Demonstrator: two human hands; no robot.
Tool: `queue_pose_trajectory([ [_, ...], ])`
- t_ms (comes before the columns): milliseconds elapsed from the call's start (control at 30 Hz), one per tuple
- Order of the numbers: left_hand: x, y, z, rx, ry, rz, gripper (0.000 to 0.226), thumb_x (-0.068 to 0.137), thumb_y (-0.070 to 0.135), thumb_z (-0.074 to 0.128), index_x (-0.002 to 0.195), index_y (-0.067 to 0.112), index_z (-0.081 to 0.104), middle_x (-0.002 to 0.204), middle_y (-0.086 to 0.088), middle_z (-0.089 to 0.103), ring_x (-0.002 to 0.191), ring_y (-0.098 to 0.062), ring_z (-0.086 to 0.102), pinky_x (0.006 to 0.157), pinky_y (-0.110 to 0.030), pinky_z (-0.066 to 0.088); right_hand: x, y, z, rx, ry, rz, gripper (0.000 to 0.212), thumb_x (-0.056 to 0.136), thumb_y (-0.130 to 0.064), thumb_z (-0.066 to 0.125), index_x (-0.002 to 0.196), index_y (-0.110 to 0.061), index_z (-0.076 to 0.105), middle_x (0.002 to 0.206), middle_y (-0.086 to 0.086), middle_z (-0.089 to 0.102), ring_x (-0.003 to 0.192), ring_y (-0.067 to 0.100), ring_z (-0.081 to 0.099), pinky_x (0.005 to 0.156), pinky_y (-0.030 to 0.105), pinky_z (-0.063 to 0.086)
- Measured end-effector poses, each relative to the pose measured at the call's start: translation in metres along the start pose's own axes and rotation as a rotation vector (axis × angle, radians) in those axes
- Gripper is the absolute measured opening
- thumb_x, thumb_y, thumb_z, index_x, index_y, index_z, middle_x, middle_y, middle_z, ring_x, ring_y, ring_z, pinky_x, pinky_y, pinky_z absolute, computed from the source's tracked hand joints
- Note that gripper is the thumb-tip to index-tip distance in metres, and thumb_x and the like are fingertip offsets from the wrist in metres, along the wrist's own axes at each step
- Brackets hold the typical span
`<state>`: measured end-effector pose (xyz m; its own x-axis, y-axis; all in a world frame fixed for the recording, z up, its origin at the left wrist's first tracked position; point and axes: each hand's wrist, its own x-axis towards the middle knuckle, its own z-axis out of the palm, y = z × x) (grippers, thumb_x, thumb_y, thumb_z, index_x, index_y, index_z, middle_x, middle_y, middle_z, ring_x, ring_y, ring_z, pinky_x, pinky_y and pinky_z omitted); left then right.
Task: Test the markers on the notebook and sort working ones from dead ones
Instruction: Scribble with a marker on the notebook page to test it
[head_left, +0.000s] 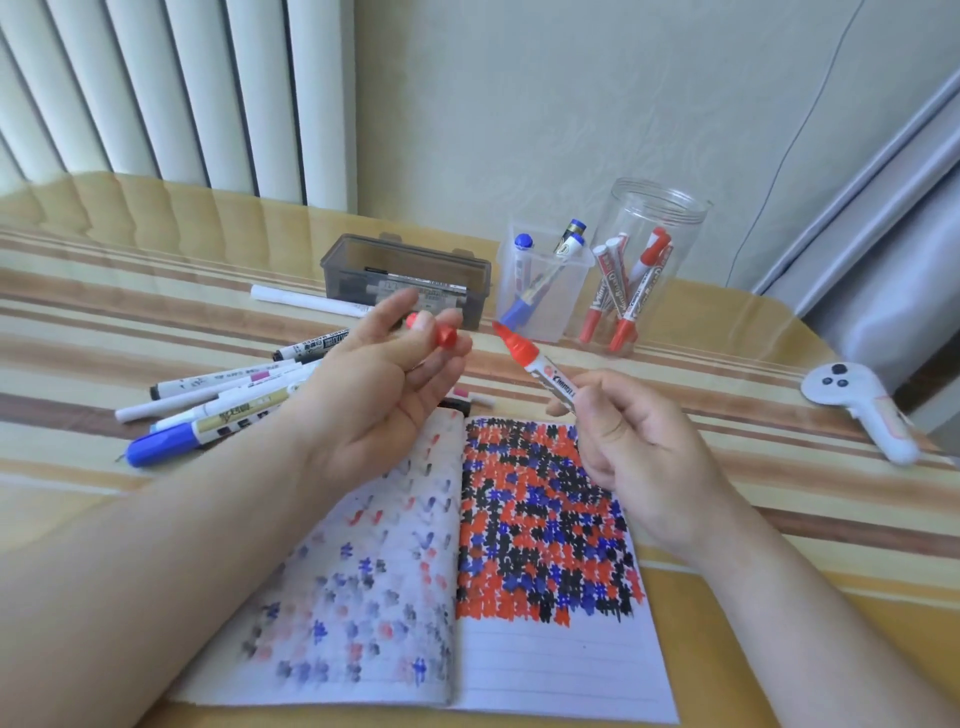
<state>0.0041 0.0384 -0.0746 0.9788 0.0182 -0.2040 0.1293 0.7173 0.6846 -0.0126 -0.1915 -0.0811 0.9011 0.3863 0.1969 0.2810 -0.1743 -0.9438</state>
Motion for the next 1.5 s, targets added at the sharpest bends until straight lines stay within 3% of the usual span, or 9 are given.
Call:
queue_pose_trajectory([
  [133,-0.002,0.002,0.004,-0.18,-0.018,-0.126,0.024,0.094,0.023,0.064,0.111,0.01,0.073,0.107,-0.002,0.078,0.089,-0.012,0.075,0.086,-0.024,0.06,0.0,0.001,0.003,-0.248,0.042,-0.022,0.031,0.101,-0.056,0.048,0.099,-0.031,0.065,0.057,-0.01,0.038,0.054,0.015,0.035,0.054,0.047,0.032],
  [433,-0.009,-0.005,0.008,-0.122,-0.109,-0.096,0.019,0.081,0.02,0.068,0.098,0.012,0.071,0.102,-0.004,0.078,0.081,-0.01,0.074,0.079,-0.023,0.062,0.001,0.0,0.007,-0.274,0.055,0.004,0.027,0.101,-0.053,0.046,0.096,-0.033,0.064,0.057,-0.009,0.038,0.053,0.015,0.035,0.053,0.046,0.032],
  [700,-0.011,-0.015,0.003,0.278,-0.226,0.076,0.023,0.076,0.012,0.072,0.097,0.011,0.062,0.106,-0.01,0.078,0.088,-0.017,0.074,0.082,-0.027,0.061,-0.001,-0.005,0.011,-0.48,0.054,-0.042,0.015,0.105,-0.047,0.046,0.104,-0.039,0.059,0.069,0.008,0.054,0.061,0.027,0.049,0.058,0.052,0.041],
  [833,-0.013,-0.02,0.001,0.492,-0.287,0.218,0.027,0.076,0.014,0.075,0.096,0.01,0.058,0.107,-0.011,0.078,0.097,-0.02,0.075,0.087,-0.033,0.058,-0.002,-0.005,0.012,-0.625,0.019,-0.035,0.025,0.108,-0.041,0.039,0.128,-0.042,0.053,0.086,-0.026,0.06,0.08,0.004,0.057,0.066,0.029,0.043],
  [900,-0.015,-0.022,0.001,0.587,-0.338,0.29,0.026,0.077,0.016,0.079,0.094,0.01,0.061,0.108,-0.013,0.078,0.104,-0.028,0.074,0.095,-0.043,0.056,-0.003,-0.008,0.013,-0.639,0.007,-0.065,0.027,0.109,-0.041,0.037,0.131,-0.04,0.053,0.091,-0.027,0.061,0.088,0.002,0.059,0.072,0.03,0.046],
  [1000,-0.019,-0.017,0.002,0.754,-0.357,0.369,0.027,0.075,0.031,0.085,0.091,0.016,0.069,0.099,-0.014,0.077,0.099,-0.038,0.072,0.095,-0.059,0.056,-0.005,-0.014,0.014,-0.607,0.042,-0.12,0.02,0.106,-0.046,0.04,0.118,-0.038,0.053,0.067,-0.006,0.056,0.062,0.011,0.053,0.057,0.042,0.041],
  [1067,-0.019,-0.012,0.003,0.841,-0.349,0.369,0.025,0.074,0.029,0.084,0.091,0.016,0.072,0.091,-0.015,0.076,0.089,-0.034,0.073,0.089,-0.056,0.058,-0.006,-0.016,0.012,-0.586,0.065,-0.108,0.011,0.103,-0.047,0.049,0.109,-0.038,0.052,0.063,-0.001,0.057,0.055,0.013,0.051,0.055,0.043,0.04],
  [1200,-0.019,-0.007,0.002,0.983,-0.327,0.372,0.015,0.079,0.015,0.082,0.091,0.018,0.075,0.085,-0.005,0.078,0.084,-0.031,0.074,0.082,-0.044,0.063,-0.007,-0.016,0.011,-0.626,0.089,-0.106,0.013,0.096,-0.037,0.066,0.102,-0.037,0.054,0.082,-0.003,0.072,0.077,0.021,0.067,0.065,0.049,0.055],
  [1500,-0.016,-0.007,0.003,1.188,-0.306,0.509,0.019,0.084,0.016,0.084,0.087,0.031,0.073,0.083,0.011,0.077,0.08,-0.01,0.074,0.083,-0.04,0.062,-0.006,-0.013,0.016,-0.465,0.102,-0.044,0.015,0.097,-0.025,0.07,0.096,-0.036,0.06,0.085,-0.016,0.073,0.08,0.008,0.071,0.074,0.041,0.058],
])
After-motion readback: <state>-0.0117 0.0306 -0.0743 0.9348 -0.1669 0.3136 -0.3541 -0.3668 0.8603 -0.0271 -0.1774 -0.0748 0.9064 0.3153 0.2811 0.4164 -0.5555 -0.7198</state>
